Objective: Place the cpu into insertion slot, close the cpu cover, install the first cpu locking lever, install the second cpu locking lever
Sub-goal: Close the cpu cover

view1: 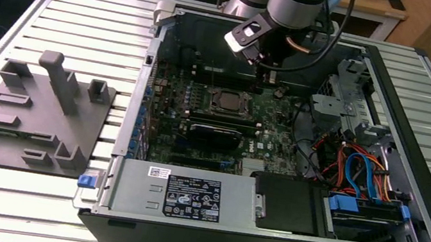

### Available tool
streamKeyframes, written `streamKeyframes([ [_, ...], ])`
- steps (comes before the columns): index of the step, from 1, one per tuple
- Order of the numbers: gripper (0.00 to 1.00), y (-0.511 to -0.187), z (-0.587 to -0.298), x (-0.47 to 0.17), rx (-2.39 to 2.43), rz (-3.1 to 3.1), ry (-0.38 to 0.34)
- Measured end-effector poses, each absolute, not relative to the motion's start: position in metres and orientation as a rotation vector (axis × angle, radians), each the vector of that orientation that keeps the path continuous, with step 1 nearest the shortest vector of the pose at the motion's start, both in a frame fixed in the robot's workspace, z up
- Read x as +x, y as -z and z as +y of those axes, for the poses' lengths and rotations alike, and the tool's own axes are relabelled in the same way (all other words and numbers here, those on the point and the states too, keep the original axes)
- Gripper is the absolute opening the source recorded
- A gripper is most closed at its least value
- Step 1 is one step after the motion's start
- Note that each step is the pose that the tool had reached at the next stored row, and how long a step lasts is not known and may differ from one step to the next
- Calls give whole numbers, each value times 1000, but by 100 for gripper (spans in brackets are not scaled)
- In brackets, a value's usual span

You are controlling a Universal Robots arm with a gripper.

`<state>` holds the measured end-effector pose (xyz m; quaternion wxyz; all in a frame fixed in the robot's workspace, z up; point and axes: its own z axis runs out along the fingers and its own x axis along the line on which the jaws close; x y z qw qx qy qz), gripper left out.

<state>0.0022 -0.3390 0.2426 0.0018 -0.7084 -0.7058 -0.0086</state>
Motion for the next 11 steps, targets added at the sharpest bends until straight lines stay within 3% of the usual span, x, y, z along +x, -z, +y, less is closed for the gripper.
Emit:
streamKeyframes([
  [11, 10, -238, -339, -18, -2223, -2215, 26],
])
